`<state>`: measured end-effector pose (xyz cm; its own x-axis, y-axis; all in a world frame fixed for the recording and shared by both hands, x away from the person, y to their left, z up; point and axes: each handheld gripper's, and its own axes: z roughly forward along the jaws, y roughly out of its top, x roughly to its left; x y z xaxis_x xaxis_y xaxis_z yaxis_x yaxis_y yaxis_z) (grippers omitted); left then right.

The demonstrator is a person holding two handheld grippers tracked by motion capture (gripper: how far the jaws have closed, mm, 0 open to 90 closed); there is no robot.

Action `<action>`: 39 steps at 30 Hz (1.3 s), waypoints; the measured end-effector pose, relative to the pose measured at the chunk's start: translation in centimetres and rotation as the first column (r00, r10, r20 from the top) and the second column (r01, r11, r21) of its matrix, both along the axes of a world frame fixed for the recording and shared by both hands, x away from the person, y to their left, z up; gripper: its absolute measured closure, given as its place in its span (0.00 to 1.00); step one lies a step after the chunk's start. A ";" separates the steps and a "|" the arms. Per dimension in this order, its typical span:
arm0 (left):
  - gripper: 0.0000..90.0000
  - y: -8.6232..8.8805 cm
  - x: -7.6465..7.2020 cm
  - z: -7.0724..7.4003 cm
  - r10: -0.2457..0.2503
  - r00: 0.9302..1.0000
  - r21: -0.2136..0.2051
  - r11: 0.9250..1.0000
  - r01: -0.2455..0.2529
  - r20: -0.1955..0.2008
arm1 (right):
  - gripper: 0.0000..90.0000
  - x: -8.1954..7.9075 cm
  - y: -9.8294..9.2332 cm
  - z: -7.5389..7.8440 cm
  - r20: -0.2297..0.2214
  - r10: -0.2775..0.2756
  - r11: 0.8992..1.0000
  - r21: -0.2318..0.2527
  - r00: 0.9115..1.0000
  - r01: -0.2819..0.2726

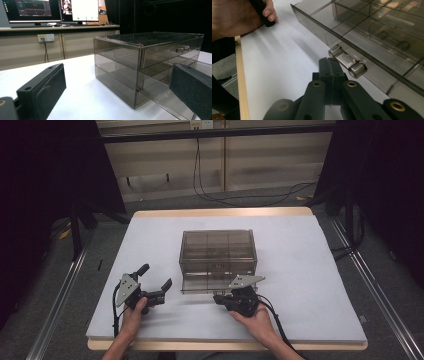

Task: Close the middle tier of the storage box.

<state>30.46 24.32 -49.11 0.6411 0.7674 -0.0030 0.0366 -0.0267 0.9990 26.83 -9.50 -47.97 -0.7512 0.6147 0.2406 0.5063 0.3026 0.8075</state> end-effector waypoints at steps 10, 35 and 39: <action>0.01 0.0 0.0 0.0 0.000 1.000 0.000 1.000 0.000 0.000 | 1.00 0.1 -0.1 0.1 0.005 -0.010 1.000 0.007 1.000 0.010; 0.01 0.0 0.0 0.0 0.001 1.000 0.004 1.000 -0.001 0.001 | 1.00 0.5 -0.2 0.4 0.023 -0.025 1.000 0.018 0.999 0.024; 0.01 0.0 0.0 0.0 -0.001 1.000 -0.004 1.000 0.001 -0.001 | 1.00 0.5 -0.2 0.5 0.028 -0.031 0.999 0.022 0.999 0.030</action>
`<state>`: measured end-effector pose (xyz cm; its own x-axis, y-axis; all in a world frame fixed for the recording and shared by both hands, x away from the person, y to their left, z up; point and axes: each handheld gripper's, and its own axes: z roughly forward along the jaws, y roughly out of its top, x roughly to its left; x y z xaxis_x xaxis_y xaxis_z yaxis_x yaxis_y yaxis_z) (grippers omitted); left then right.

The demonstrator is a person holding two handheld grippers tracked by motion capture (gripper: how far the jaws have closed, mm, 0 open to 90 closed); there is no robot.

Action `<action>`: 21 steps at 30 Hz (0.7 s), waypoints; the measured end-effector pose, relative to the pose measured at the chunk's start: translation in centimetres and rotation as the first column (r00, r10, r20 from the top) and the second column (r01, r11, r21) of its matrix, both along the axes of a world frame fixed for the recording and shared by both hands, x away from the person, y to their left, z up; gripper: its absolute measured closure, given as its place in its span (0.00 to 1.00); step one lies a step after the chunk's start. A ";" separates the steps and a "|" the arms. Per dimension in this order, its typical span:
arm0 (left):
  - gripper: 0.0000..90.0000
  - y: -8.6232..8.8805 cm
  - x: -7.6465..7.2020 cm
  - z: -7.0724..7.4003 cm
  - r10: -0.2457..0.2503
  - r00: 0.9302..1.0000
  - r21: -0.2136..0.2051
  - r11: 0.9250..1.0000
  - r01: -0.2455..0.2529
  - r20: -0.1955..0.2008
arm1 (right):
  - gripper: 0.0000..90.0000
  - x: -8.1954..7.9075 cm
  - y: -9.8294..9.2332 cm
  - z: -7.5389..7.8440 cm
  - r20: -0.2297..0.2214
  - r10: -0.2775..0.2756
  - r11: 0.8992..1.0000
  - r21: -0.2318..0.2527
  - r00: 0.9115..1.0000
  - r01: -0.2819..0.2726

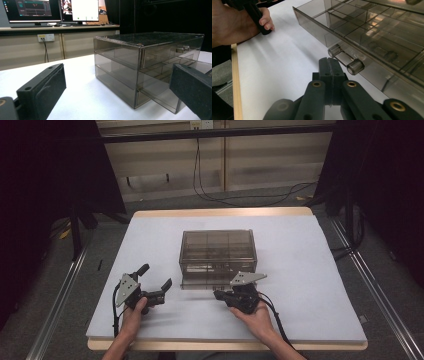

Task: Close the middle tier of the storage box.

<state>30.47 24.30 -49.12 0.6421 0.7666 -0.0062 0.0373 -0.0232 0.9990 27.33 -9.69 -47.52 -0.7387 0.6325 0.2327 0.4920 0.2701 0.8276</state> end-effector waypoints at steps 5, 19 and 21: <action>0.01 0.0 0.0 0.0 0.000 1.000 0.000 1.000 0.000 0.000 | 1.00 0.1 0.0 0.1 0.009 -0.004 1.000 0.001 1.000 0.004; 0.01 0.0 0.0 0.0 0.001 1.000 0.000 1.000 -0.001 0.000 | 1.00 0.3 -0.1 0.1 0.012 -0.011 1.000 0.006 1.000 0.011; 0.01 0.0 0.0 0.0 0.003 1.000 0.002 1.000 -0.003 0.001 | 1.00 0.4 -0.2 0.1 0.012 -0.014 1.000 0.007 1.000 0.014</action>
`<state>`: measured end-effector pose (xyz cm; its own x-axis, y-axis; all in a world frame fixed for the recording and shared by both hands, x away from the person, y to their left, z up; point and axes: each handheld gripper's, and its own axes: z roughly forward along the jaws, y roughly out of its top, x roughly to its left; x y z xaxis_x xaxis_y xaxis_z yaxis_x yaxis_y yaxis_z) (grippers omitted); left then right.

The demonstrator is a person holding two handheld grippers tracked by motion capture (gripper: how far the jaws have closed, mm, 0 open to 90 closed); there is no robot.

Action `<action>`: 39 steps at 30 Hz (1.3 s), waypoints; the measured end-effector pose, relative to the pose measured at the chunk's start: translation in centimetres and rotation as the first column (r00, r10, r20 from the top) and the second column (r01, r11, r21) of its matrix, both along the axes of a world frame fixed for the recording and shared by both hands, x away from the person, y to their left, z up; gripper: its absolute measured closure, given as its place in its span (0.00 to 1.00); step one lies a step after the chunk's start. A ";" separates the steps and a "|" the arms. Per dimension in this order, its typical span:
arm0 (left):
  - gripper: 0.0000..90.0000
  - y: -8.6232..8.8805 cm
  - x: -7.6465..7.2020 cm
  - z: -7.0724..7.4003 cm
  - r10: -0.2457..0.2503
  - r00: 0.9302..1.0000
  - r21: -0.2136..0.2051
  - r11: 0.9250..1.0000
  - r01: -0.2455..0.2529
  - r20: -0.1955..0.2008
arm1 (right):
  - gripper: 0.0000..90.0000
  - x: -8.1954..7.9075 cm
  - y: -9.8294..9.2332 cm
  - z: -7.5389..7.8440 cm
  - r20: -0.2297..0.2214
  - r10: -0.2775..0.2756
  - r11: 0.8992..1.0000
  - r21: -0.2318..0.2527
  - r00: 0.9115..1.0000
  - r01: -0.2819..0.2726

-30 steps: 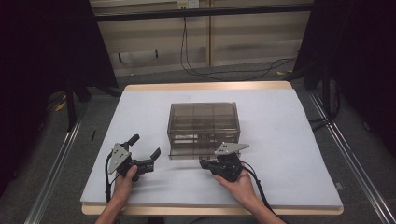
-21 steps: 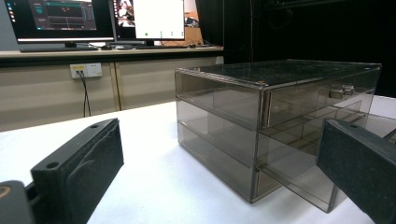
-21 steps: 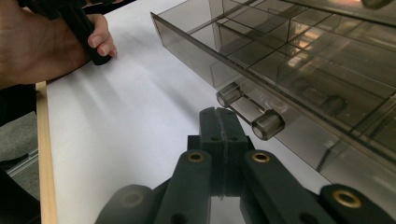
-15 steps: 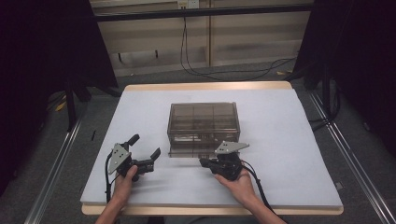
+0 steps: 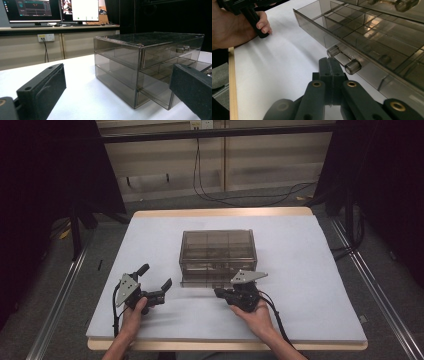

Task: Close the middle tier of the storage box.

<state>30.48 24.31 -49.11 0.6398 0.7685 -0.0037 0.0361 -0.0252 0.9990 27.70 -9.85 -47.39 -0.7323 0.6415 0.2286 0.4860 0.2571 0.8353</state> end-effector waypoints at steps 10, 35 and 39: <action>0.01 0.0 0.0 0.0 0.000 1.000 0.000 1.000 0.000 0.000 | 1.00 0.4 -0.1 0.1 0.003 -0.011 1.000 0.008 1.000 0.010; 0.01 0.0 0.0 0.0 -0.002 1.000 0.002 1.000 0.002 -0.001 | 1.00 0.8 -0.6 0.1 0.001 -0.030 1.000 -0.005 1.000 0.030; 0.01 0.0 0.0 0.0 0.000 1.000 0.001 1.000 0.000 0.001 | 1.00 0.8 -0.6 0.0 -0.001 -0.034 0.999 -0.007 0.999 0.034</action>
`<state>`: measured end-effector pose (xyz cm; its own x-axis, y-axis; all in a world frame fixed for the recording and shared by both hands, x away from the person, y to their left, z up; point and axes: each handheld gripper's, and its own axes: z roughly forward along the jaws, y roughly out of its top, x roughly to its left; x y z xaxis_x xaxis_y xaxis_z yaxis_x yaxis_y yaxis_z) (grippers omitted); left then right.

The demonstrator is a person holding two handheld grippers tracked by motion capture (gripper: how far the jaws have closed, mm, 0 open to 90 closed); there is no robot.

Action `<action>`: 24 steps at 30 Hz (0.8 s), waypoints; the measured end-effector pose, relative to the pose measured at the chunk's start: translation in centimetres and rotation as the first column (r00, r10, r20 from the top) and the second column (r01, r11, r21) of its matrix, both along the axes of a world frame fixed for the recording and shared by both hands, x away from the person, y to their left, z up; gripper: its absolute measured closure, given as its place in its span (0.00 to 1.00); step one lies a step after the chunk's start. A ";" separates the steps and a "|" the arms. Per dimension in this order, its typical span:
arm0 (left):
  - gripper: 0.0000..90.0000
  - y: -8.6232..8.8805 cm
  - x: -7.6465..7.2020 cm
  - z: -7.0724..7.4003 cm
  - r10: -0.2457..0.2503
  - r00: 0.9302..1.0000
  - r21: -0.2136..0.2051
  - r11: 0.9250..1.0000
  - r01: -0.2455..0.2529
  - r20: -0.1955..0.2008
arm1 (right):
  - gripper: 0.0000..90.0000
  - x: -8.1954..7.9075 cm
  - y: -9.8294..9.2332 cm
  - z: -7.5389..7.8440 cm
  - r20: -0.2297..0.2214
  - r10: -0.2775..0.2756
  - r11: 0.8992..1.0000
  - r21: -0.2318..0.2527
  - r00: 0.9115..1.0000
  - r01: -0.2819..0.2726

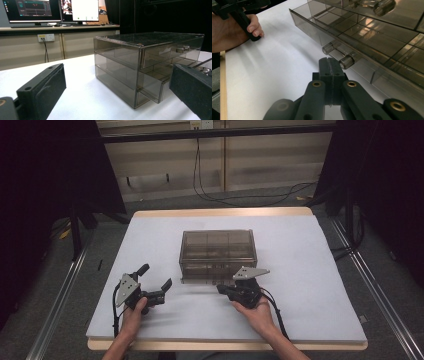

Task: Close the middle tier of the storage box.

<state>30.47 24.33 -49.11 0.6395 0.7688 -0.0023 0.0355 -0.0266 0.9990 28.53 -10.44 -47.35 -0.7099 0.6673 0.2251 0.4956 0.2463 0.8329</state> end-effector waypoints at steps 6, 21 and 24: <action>0.01 0.0 0.0 0.0 0.000 1.000 -0.001 1.000 0.000 -0.001 | 1.00 0.1 0.0 0.0 -0.001 -0.008 1.000 0.001 1.000 0.008; 0.01 0.0 0.0 0.0 -0.001 1.000 -0.003 1.000 0.001 -0.001 | 1.00 0.8 -0.1 -0.3 -0.012 -0.025 1.000 0.008 1.000 0.025; 0.01 0.0 0.0 0.0 -0.001 1.000 -0.002 1.000 0.001 -0.001 | 1.00 0.9 0.0 -0.4 -0.015 -0.029 1.000 0.010 0.999 0.029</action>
<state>30.48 24.31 -49.11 0.6399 0.7684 -0.0048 0.0365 -0.0242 0.9990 29.40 -10.49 -47.70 -0.6869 0.6852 0.2422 0.5144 0.2231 0.8280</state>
